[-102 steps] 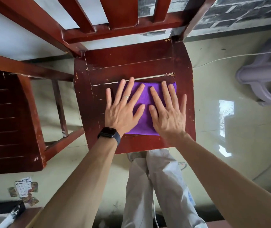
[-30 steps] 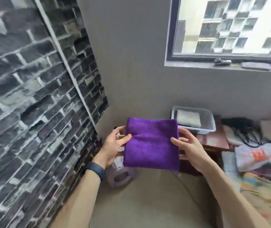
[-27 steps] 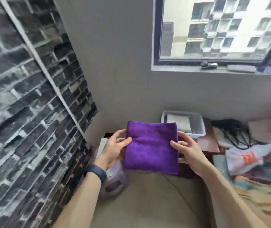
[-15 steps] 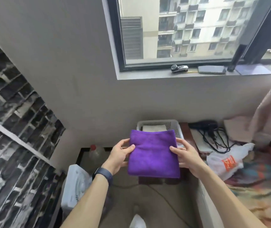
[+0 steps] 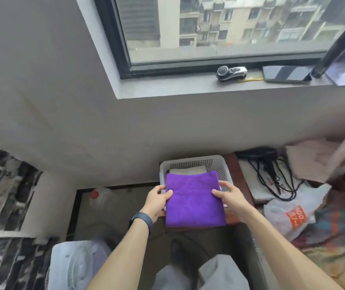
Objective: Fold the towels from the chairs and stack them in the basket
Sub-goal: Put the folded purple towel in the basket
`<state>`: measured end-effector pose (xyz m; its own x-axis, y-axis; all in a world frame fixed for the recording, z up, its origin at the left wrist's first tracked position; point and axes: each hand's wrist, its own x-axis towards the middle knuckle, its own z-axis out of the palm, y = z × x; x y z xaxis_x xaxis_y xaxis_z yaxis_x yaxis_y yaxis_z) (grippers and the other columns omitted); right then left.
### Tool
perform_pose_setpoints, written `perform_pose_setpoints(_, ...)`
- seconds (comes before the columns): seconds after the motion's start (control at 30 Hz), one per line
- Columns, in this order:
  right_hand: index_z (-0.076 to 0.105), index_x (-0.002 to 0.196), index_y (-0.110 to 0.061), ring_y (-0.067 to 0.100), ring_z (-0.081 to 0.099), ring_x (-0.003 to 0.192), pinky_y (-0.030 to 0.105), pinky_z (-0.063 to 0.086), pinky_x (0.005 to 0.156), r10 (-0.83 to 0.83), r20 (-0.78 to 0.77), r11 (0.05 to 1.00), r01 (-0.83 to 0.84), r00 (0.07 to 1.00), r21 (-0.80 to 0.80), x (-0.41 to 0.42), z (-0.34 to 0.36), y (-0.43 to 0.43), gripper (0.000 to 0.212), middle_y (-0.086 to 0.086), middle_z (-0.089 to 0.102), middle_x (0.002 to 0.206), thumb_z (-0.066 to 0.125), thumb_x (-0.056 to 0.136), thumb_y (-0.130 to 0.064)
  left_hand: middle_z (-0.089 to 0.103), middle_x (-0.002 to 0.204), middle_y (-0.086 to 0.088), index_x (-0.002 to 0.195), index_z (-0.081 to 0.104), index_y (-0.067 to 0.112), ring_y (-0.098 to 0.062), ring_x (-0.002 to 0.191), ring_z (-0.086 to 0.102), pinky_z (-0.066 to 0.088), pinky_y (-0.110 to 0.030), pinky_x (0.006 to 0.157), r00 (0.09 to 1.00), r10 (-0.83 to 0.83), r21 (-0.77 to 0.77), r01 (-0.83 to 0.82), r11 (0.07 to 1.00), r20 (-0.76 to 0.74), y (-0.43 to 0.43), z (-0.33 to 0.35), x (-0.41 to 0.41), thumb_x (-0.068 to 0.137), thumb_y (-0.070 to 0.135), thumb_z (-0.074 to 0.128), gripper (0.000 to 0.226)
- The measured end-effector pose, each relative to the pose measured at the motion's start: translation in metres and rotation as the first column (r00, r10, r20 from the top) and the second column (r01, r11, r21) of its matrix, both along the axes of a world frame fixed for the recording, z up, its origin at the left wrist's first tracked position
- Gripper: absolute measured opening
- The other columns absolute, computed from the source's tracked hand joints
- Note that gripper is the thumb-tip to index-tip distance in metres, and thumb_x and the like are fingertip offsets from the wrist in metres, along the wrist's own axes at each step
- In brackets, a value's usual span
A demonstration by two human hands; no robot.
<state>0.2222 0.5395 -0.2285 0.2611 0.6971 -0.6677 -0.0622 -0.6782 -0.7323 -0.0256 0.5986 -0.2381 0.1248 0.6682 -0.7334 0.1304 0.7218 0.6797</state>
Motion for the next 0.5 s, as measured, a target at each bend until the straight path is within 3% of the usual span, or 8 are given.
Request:
perform_pose_setpoints(0.07,0.062,0.121,-0.024,0.015,0.071,0.085,0.022,0.056,0.054,-0.024,0.028,0.999,0.025,0.999,-0.023,0.004,-0.019,0.020,0.032,0.007,0.072,0.104,0.070,0.093,-0.012,0.067,0.111,-0.004,0.125,0.054,0.021,-0.023,0.095,0.069,0.058,-0.051,0.080,0.999,0.028,-0.014,-0.028,0.999,-0.019,0.016,-0.016,0.007,0.099,0.019,0.059,0.026)
perform_pose_setpoints(0.13,0.063,0.122,-0.027,0.019,0.073,0.088,0.036,0.063,0.068,-0.031,0.038,0.997,0.034,0.999,-0.065,0.007,-0.039,0.038,0.032,0.007,0.073,0.106,0.070,0.092,-0.016,0.069,0.103,-0.004,0.121,0.055,0.019,-0.025,0.086,0.068,0.055,-0.056,0.082,0.998,0.054,-0.005,-0.054,0.999,-0.045,0.028,-0.033,0.015,0.099,0.017,0.060,0.023)
perform_pose_setpoints(0.2,0.061,0.126,-0.028,0.022,0.072,0.094,0.045,0.062,0.081,-0.023,0.046,0.995,0.028,0.999,-0.100,0.009,-0.055,0.051,0.033,0.006,0.072,0.112,0.068,0.094,-0.020,0.070,0.105,-0.007,0.125,0.056,0.013,-0.027,0.091,0.070,0.056,-0.052,0.086,0.995,0.073,0.007,-0.073,0.997,-0.074,0.037,-0.048,0.022,0.098,0.017,0.061,0.028)
perform_pose_setpoints(0.37,0.053,0.130,-0.029,0.020,0.068,0.100,0.037,0.061,0.077,0.028,0.058,0.990,-0.020,0.998,-0.139,0.013,-0.076,0.084,0.032,0.000,0.065,0.118,0.062,0.099,-0.026,0.069,0.118,-0.008,0.124,0.057,0.019,-0.025,0.104,0.069,0.056,-0.051,0.092,0.991,0.094,-0.012,-0.096,0.995,-0.096,0.060,-0.080,0.030,0.097,0.021,0.062,0.027)
perform_pose_setpoints(0.5,0.050,0.135,-0.030,0.021,0.066,0.106,0.046,0.059,0.090,0.057,0.077,0.983,-0.042,0.995,-0.181,0.018,-0.102,0.096,0.038,-0.001,0.062,0.124,0.061,0.099,-0.030,0.066,0.122,-0.005,0.130,0.055,0.023,-0.023,0.106,0.067,0.057,-0.048,0.092,0.989,0.067,-0.039,-0.072,0.997,-0.131,0.071,-0.096,0.034,0.098,0.027,0.060,0.032)
